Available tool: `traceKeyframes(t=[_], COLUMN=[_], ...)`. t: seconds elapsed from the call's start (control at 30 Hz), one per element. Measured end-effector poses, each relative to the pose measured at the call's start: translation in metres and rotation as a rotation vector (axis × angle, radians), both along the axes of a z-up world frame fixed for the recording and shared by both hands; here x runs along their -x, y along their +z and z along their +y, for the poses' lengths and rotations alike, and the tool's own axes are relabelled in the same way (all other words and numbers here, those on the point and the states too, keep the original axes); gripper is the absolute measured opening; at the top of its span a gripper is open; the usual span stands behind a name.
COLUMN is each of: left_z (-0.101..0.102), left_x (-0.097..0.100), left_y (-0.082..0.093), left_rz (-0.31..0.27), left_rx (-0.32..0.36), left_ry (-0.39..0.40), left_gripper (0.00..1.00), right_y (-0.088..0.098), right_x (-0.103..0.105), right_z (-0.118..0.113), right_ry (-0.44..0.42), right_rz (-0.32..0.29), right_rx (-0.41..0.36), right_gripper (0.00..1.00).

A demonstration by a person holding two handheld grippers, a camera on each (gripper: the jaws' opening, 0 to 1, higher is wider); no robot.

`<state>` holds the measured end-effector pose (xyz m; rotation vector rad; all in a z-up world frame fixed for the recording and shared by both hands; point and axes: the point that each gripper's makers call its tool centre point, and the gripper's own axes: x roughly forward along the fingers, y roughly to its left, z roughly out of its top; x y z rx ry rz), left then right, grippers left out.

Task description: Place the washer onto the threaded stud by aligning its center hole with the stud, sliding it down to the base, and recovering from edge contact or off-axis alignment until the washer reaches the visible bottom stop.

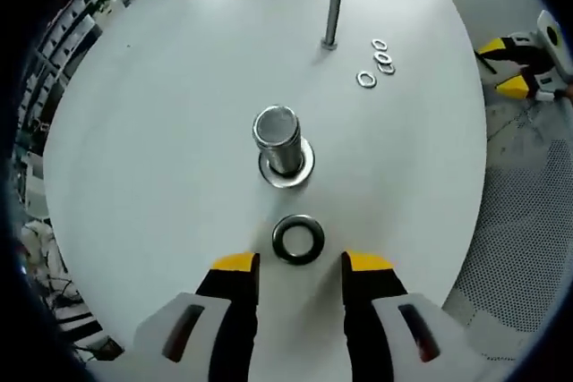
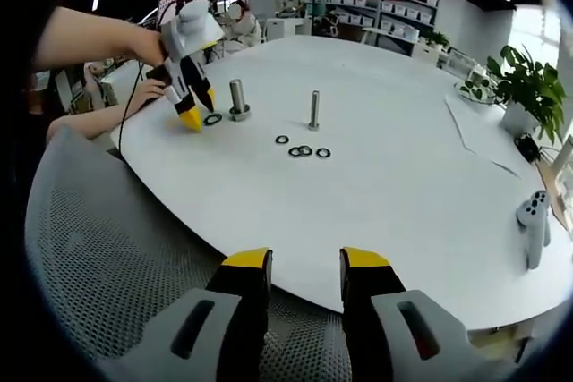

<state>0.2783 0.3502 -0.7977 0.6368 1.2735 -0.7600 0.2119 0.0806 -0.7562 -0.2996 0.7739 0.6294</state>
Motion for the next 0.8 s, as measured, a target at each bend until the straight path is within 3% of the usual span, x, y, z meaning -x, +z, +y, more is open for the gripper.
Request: traceKeyframes(t=[0.33, 0.5, 0.8], left_z=[-0.0036, -0.0050, -0.0074], left_x=[0.0006, -0.0030, -0.0026], left_y=[-0.0001, 0.0003, 0.0008], left_rz=[0.031, 0.035, 0.031], left_rx=[-0.051, -0.051, -0.054], left_ry=[-0.096, -0.058, -0.098], left_gripper=[0.31, 0.27, 0.24], right_y=[0.0012, 0.0014, 0.0015], right_x=[0.0001, -0.0001, -0.0002], right_z=[0.0003, 0.0002, 0.0003], right_ry=[-0.003, -0.003, -0.002], right_rz=[-0.002, -0.003, -0.002], right_rx=[-0.005, -0.004, -0.004], right_gripper=[0.32, 0.32, 0.32])
